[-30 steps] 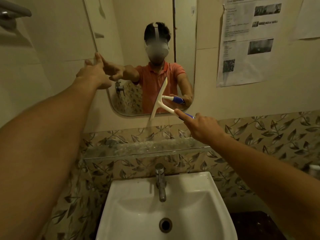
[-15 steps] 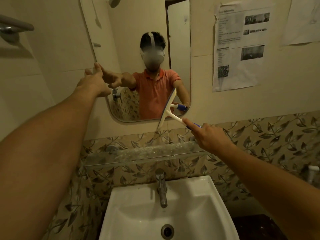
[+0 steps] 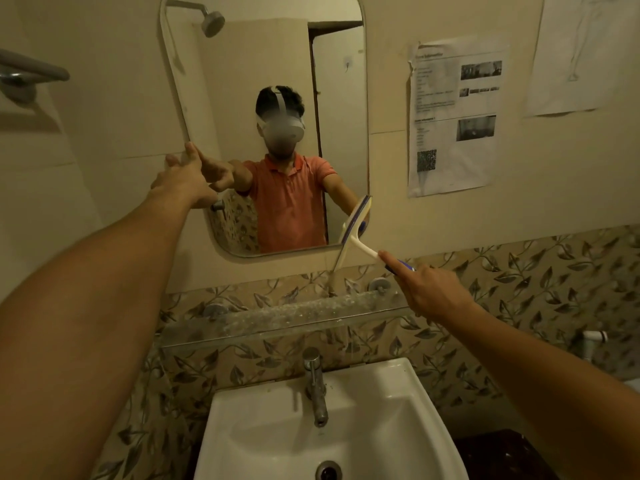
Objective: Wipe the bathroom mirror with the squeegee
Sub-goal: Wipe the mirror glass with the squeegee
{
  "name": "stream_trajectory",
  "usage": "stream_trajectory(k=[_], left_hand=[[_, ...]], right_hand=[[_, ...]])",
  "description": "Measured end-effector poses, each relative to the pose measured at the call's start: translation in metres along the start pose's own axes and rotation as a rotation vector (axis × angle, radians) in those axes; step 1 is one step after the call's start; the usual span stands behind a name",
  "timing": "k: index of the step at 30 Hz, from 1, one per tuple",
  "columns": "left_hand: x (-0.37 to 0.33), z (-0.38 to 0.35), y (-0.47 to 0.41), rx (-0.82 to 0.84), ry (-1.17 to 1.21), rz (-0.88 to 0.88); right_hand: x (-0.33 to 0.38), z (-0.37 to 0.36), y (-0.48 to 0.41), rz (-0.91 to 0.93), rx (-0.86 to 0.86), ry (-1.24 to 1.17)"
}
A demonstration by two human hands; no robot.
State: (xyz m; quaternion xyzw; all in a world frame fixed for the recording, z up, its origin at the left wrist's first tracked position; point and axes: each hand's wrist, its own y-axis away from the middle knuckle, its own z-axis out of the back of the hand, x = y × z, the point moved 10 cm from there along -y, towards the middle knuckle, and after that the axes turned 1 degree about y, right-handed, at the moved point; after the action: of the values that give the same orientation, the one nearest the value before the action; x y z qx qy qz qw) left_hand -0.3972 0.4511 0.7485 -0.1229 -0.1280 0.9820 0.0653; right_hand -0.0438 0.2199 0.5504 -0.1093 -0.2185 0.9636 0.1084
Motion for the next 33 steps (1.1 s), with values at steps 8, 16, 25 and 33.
stream_trajectory(k=[8, 16, 25, 33], left_hand=[[-0.003, 0.0, -0.004, 0.0, 0.01, -0.001], [-0.001, 0.0, -0.004, 0.009, 0.021, -0.026], [-0.004, 0.005, -0.004, -0.025, -0.01, -0.043], [-0.004, 0.007, -0.006, -0.05, -0.036, -0.044]], right_hand=[[-0.018, 0.016, 0.033, -0.007, -0.038, 0.044], [0.001, 0.022, 0.041, 0.03, -0.079, 0.06], [0.083, 0.062, -0.021, 0.172, -0.211, 0.007], [0.146, 0.083, -0.066, 0.299, -0.248, -0.039]])
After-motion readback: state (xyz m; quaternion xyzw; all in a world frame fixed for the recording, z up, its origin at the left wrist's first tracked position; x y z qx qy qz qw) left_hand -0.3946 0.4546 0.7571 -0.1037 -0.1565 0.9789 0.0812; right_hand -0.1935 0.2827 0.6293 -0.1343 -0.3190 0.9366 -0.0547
